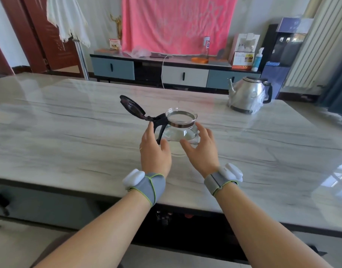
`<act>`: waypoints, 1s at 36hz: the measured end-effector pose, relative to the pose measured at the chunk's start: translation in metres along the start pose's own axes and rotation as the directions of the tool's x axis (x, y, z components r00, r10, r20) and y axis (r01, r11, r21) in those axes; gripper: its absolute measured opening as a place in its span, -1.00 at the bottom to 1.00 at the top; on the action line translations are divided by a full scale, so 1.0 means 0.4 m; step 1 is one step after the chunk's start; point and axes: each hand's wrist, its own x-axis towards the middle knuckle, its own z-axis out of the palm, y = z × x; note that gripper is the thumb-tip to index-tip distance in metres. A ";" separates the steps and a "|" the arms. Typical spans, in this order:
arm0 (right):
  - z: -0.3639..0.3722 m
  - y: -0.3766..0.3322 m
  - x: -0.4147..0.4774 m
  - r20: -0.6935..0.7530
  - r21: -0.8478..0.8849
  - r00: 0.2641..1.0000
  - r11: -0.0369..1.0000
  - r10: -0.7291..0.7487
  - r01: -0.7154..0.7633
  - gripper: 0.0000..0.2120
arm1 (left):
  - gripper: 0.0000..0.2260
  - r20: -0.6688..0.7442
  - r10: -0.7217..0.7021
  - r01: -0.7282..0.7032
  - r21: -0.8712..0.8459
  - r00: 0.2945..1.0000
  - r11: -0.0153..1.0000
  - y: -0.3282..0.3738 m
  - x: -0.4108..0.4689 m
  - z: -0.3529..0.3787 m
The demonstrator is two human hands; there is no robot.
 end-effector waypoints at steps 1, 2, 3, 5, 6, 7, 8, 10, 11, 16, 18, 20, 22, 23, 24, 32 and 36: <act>0.001 0.002 0.003 -0.004 0.002 1.000 1.000 -0.002 0.002 -0.31 | -0.46 0.006 -0.005 0.005 0.007 1.000 1.000 0.001 0.006 0.000; 0.003 0.003 0.006 -0.007 0.001 1.000 1.000 -0.003 0.003 -0.30 | -0.46 0.010 -0.008 0.008 0.013 1.000 1.000 0.003 0.011 0.001; 0.004 0.005 0.010 -0.013 0.001 1.000 1.000 -0.002 0.002 -0.30 | -0.46 0.017 -0.012 0.011 0.017 1.000 1.000 0.004 0.017 0.003; 0.005 0.003 0.014 -0.025 0.003 1.000 1.000 -0.004 0.004 -0.29 | -0.47 0.030 -0.016 0.015 0.015 0.999 1.000 0.008 0.027 0.003; 0.006 0.006 0.019 -0.031 0.006 1.000 1.000 -0.003 0.003 -0.29 | -0.46 0.041 -0.019 0.019 0.014 0.999 1.000 0.011 0.032 0.008; 0.005 0.013 0.029 -0.039 0.006 0.999 1.000 -0.003 0.003 -0.29 | -0.46 0.049 -0.023 0.023 0.011 0.999 1.000 0.012 0.043 0.019; 0.007 0.012 0.027 -0.040 0.006 0.999 1.000 0.000 0.000 -0.28 | -0.45 0.052 -0.029 0.029 0.010 0.998 1.000 0.011 0.045 0.016; 0.009 0.014 0.031 -0.053 0.005 0.999 1.000 0.005 -0.005 -0.27 | -0.43 0.053 -0.023 0.023 -0.002 0.998 1.000 0.006 0.056 0.025; 0.011 0.012 0.030 -0.059 0.007 0.998 1.000 0.006 -0.006 -0.27 | -0.42 0.052 -0.014 0.014 -0.001 0.999 1.000 0.004 0.060 0.025; 0.015 0.024 0.046 -0.080 0.017 0.997 1.000 0.013 -0.011 -0.26 | -0.44 0.071 0.011 -0.011 0.003 0.997 1.000 0.005 0.080 0.046; 0.011 0.023 0.050 -0.083 0.021 0.996 1.000 0.019 -0.017 -0.26 | -0.44 0.076 0.017 -0.016 -0.005 0.997 1.000 0.008 0.083 0.050; 0.009 0.024 0.054 -0.086 0.028 0.996 0.999 0.025 -0.022 -0.26 | -0.44 0.076 0.016 -0.016 -0.007 0.997 1.000 0.006 0.090 0.055; 0.007 0.029 0.063 -0.089 0.036 0.995 0.999 0.035 -0.032 -0.26 | -0.44 0.079 0.014 -0.014 -0.005 0.997 1.000 0.006 0.100 0.066; 0.005 0.031 0.067 -0.089 0.041 0.995 0.998 0.042 -0.039 -0.25 | -0.43 0.082 0.012 -0.012 -0.004 0.997 1.000 0.007 0.103 0.071; 0.002 0.031 0.068 -0.089 0.045 0.995 0.998 0.049 -0.045 -0.25 | -0.43 0.083 0.009 -0.008 -0.010 0.997 1.000 0.007 0.104 0.073; -0.017 0.043 0.089 -0.112 0.101 0.987 0.990 0.113 -0.102 -0.23 | -0.41 0.106 -0.064 0.070 -0.047 0.992 0.996 0.009 0.130 0.110; -0.024 0.043 0.092 -0.114 0.150 0.982 0.979 0.154 -0.136 -0.25 | -0.43 0.118 -0.111 0.124 -0.105 0.987 0.987 -0.006 0.149 0.124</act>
